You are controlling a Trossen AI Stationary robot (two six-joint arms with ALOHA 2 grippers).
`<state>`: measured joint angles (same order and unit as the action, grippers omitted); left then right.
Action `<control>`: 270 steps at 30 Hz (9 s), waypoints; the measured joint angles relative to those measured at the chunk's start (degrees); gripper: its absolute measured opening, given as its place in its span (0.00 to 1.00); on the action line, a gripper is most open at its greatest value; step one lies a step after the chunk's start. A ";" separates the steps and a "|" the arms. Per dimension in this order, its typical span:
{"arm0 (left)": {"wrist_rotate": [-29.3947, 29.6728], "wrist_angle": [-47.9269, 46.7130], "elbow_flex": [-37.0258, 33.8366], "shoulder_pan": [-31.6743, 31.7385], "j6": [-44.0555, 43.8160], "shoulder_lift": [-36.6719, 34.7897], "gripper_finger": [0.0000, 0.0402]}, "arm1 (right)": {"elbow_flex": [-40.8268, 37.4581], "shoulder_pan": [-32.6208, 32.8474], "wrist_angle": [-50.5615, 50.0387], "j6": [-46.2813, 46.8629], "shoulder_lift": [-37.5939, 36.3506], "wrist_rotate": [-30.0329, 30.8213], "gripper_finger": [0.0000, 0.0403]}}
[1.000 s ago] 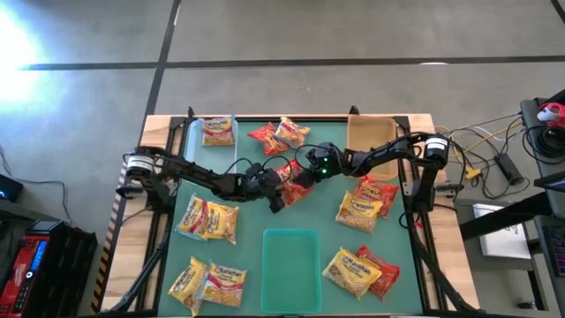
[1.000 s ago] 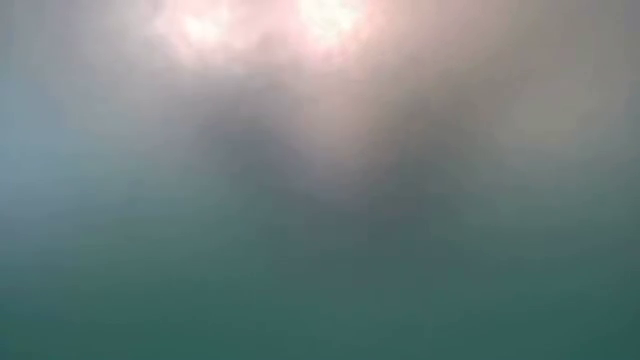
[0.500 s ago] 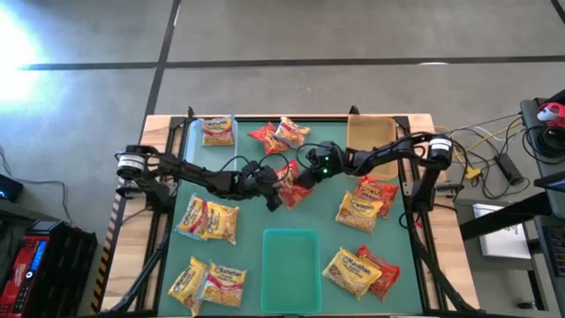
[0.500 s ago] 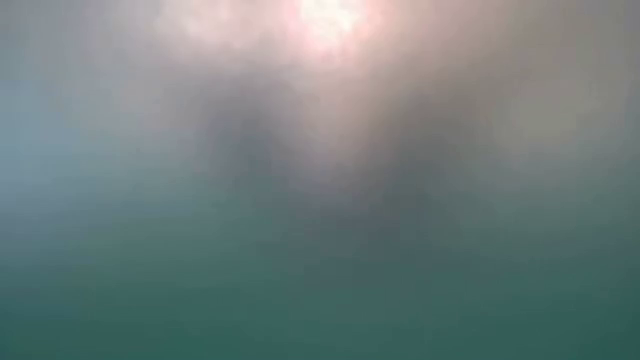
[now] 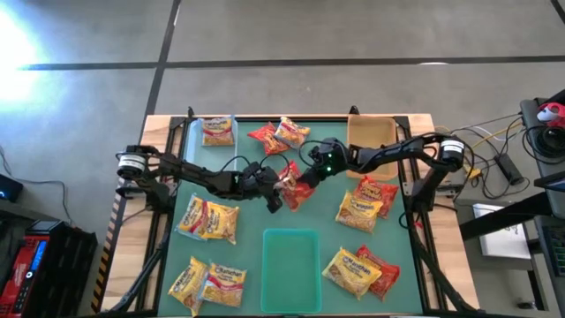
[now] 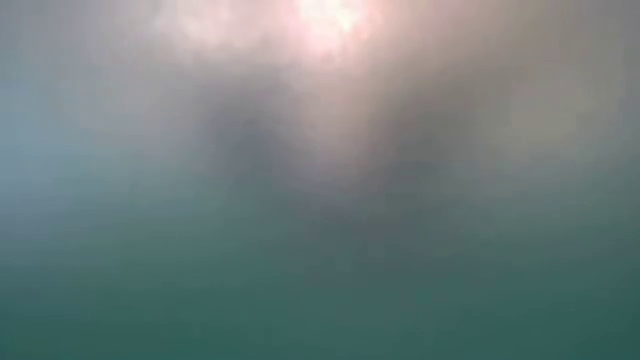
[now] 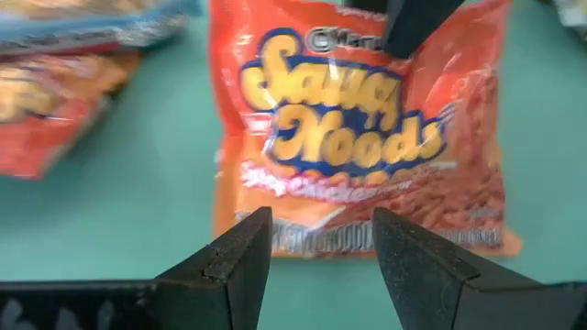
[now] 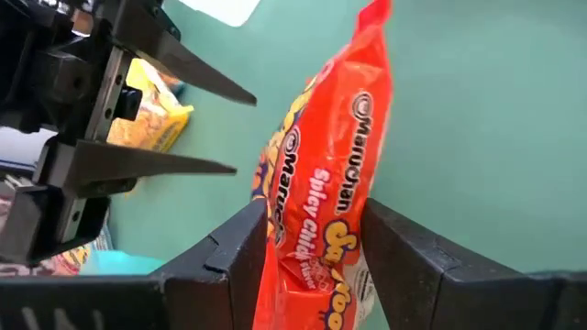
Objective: Sort Maruchan noodles
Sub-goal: Put the red noodle pack into the orange bin, then put the yellow noodle pack into the green bin
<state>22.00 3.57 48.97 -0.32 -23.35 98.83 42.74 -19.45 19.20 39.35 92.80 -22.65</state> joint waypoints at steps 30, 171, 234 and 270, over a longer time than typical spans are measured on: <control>-1.86 0.27 0.15 0.00 0.30 6.68 0.43 | 2.55 0.42 -2.69 1.07 0.95 -2.86 0.60; 13.39 0.97 -0.02 0.07 -1.18 0.98 0.43 | 11.12 -11.91 -71.53 -74.87 -32.69 53.88 0.17; 13.64 1.58 -0.76 0.81 0.32 1.07 0.43 | 36.19 -23.47 -86.77 -93.66 -4.46 54.30 0.17; 11.78 1.59 -0.90 0.81 0.34 1.07 0.43 | 40.15 -25.32 -83.23 -44.95 -0.35 39.44 0.17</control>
<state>33.78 5.15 48.07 0.49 -23.00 99.90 82.89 -44.77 -64.03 -5.60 92.45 16.78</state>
